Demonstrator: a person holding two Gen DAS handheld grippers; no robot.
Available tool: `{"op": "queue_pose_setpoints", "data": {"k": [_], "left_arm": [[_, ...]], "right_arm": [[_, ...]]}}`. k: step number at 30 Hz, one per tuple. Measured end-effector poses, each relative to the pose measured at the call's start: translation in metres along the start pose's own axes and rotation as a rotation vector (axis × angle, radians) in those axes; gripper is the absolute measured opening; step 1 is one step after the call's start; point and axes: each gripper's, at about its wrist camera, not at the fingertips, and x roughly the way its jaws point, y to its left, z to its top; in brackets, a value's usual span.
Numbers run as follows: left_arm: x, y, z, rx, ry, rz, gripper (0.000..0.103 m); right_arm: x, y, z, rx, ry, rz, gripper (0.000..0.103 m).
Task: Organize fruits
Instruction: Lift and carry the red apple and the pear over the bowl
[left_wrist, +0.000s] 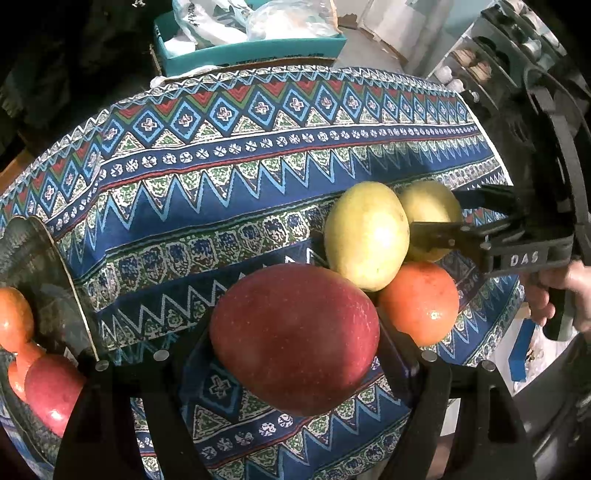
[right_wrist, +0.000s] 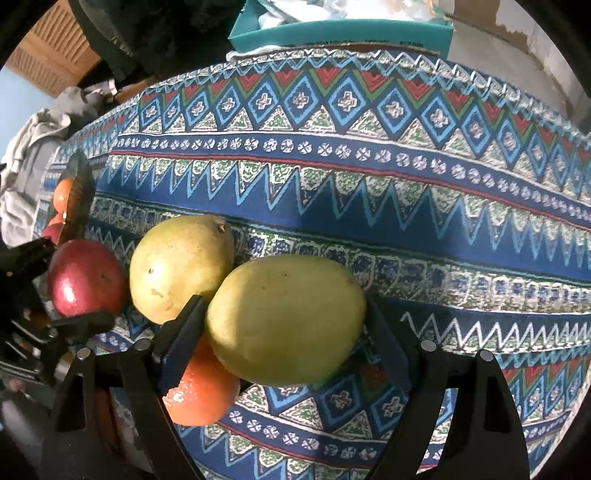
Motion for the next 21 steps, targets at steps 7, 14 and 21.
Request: {"op": "queue_pose_setpoints", "data": {"k": [7, 14, 21], "left_arm": [[-0.021, 0.001, 0.001, -0.008, -0.047, 0.000, 0.081], [-0.045, -0.001, -0.002, -0.009, -0.091, -0.003, 0.081], [-0.069, -0.005, -0.008, 0.002, -0.141, 0.011, 0.081]], "right_arm": [[-0.026, 0.004, -0.008, -0.002, -0.071, -0.080, 0.085], [-0.063, 0.013, -0.008, -0.020, -0.152, -0.121, 0.085], [-0.094, 0.039, -0.002, -0.036, -0.225, -0.105, 0.085]]}}
